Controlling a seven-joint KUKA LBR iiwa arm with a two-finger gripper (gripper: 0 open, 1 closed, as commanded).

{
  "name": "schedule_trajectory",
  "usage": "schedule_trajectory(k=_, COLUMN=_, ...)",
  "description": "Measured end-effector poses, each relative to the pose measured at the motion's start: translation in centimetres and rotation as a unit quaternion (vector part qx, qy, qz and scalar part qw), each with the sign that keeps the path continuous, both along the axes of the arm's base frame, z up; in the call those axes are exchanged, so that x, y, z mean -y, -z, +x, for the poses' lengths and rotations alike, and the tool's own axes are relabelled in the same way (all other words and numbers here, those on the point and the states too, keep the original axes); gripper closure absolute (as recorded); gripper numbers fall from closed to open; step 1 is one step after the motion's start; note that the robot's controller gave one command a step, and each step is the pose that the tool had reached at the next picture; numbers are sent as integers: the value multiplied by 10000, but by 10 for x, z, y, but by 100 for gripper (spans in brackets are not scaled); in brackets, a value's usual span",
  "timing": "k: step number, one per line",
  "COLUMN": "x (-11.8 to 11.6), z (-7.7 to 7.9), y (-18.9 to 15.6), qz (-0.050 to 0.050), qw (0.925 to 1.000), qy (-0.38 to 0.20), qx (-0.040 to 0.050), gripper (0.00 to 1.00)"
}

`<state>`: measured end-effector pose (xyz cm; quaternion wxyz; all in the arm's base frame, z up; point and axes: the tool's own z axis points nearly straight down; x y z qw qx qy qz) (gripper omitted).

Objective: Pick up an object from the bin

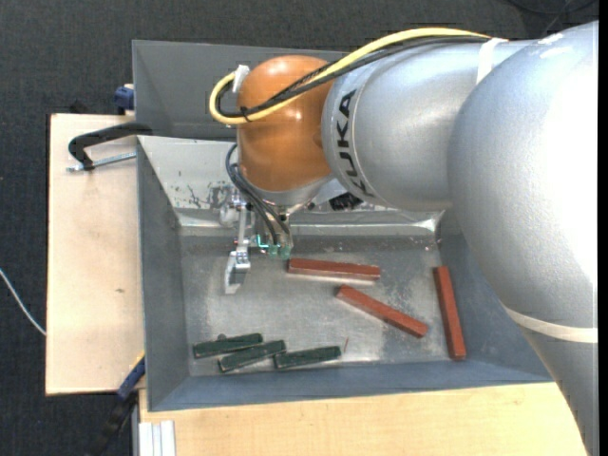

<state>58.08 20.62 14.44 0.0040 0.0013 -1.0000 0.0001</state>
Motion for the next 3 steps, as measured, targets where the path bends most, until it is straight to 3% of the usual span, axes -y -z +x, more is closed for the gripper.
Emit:
schedule_trajectory(k=1, x=0, z=1, y=-2, qz=4, qw=10000, qy=5, qx=16, gripper=0)
schedule_trajectory(k=2, x=3, z=-8, y=-30, qz=6, qw=9967, qy=-814, qx=20, gripper=0)
schedule_trajectory(k=3, x=27, z=-30, y=-16, qz=20, qw=9840, qy=-1780, qx=108, gripper=0)
